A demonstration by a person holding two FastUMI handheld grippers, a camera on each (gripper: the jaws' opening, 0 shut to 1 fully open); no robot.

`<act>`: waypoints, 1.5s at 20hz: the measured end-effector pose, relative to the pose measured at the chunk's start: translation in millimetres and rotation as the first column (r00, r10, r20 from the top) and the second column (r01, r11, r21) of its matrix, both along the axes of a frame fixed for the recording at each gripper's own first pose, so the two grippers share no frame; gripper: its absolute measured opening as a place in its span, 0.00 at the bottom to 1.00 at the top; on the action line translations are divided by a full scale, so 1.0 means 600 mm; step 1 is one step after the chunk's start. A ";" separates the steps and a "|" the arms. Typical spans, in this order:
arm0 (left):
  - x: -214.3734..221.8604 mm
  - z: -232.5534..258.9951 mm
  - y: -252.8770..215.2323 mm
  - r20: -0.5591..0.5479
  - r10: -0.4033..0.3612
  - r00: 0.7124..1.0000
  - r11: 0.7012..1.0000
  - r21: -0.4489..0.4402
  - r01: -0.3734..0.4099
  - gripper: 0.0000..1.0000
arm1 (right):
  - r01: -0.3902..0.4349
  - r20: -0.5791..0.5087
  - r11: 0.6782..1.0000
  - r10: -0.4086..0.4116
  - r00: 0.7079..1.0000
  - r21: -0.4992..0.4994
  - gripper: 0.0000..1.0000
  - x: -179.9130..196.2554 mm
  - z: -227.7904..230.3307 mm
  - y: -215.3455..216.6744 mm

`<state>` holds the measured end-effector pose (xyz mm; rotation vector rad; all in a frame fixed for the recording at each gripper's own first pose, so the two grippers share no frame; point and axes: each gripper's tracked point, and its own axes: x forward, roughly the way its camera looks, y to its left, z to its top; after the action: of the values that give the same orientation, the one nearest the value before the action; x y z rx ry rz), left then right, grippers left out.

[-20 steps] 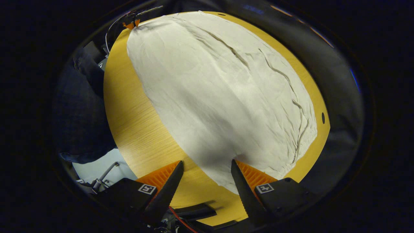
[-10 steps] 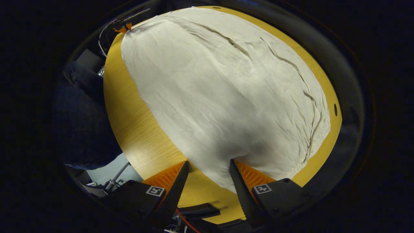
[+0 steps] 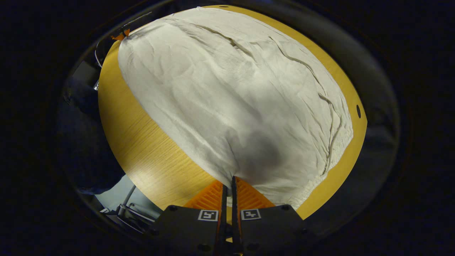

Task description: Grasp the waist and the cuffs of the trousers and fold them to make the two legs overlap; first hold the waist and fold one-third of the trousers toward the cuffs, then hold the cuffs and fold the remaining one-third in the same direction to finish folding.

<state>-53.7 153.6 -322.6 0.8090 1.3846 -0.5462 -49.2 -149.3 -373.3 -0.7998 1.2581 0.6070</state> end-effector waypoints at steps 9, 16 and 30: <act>0.010 0.003 -0.002 0.201 0.023 0.979 1.000 0.010 -0.025 0.00 | 0.169 0.176 0.985 -0.170 0.969 0.023 0.03 0.003 0.010 -0.004; 0.103 0.091 -0.019 0.569 0.343 0.748 0.939 -0.208 -0.273 0.00 | 0.340 0.373 0.919 -0.391 0.842 0.198 0.03 0.047 0.079 0.023; 0.502 0.342 -0.057 0.760 0.584 0.286 0.799 -0.475 -0.369 0.00 | 0.377 0.524 0.772 -0.628 0.576 0.512 0.03 0.331 0.270 0.060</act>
<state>247.3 119.6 -117.5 0.3190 0.4607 0.2594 149.4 -113.4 -211.5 -0.2554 0.6050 0.0131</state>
